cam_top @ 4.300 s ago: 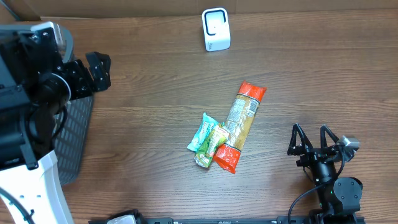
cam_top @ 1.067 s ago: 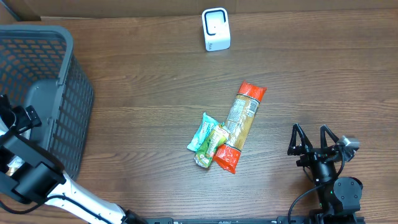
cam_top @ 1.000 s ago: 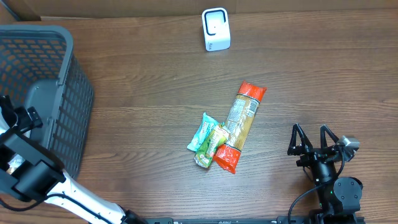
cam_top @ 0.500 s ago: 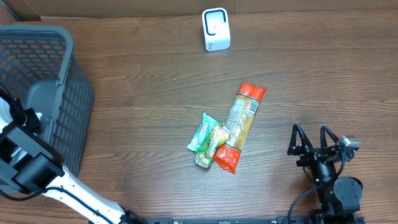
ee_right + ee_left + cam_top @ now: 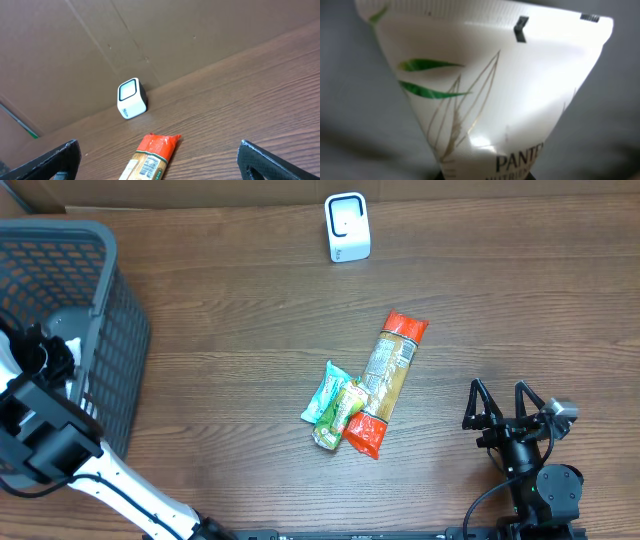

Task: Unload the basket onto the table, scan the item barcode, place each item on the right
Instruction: 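Grasp the white Pantene pouch with the left gripper and lift, then carry the Pantene pouch right and lay it beside the Pokka pouch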

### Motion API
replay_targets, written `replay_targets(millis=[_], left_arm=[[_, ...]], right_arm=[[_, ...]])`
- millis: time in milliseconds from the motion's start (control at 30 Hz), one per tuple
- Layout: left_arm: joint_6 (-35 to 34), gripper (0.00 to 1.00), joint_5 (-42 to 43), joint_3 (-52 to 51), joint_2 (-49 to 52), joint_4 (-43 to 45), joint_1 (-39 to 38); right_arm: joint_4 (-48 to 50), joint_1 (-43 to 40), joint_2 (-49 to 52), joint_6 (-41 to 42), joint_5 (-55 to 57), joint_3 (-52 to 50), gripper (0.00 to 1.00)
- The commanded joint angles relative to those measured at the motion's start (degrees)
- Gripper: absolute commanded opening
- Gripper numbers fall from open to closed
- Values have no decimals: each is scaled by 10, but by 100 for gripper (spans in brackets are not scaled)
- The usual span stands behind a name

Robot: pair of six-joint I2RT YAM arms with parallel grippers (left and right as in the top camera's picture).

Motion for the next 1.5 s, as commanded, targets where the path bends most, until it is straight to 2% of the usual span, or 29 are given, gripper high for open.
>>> replay_targets(millis=[0, 167, 367, 500, 667, 933, 1067, 1167, 1233, 1467], left_arm=[[-38, 4, 72, 129, 15, -65, -7], [-64, 4, 141, 303, 15, -141, -8], [-65, 4, 120, 495, 15, -220, -22], [-103, 4, 149, 564, -14, -218, -35], [-113, 4, 156, 621, -87, -213, -69], [-111, 4, 182, 626, -197, -220, -132], [-96, 4, 301, 608, -204, -220, -200], [-87, 4, 329, 589, -204, -220, -274], [-72, 4, 313, 572, -204, -220, -330], [-59, 4, 170, 465, -205, -220, -508]], right_arm=[[4, 3, -6, -1, -1, -6, 100], [4, 3, -6, -1, -1, -6, 100], [4, 3, -6, -1, -1, -6, 100], [4, 3, -6, -1, -1, -6, 100], [4, 3, -6, -1, -1, -6, 100], [4, 3, -6, -1, -1, -6, 100], [4, 3, -6, -1, -1, -6, 100], [4, 3, -6, -1, -1, -6, 100], [4, 3, -6, -1, -1, -6, 100], [4, 3, -6, -1, -1, -6, 100]])
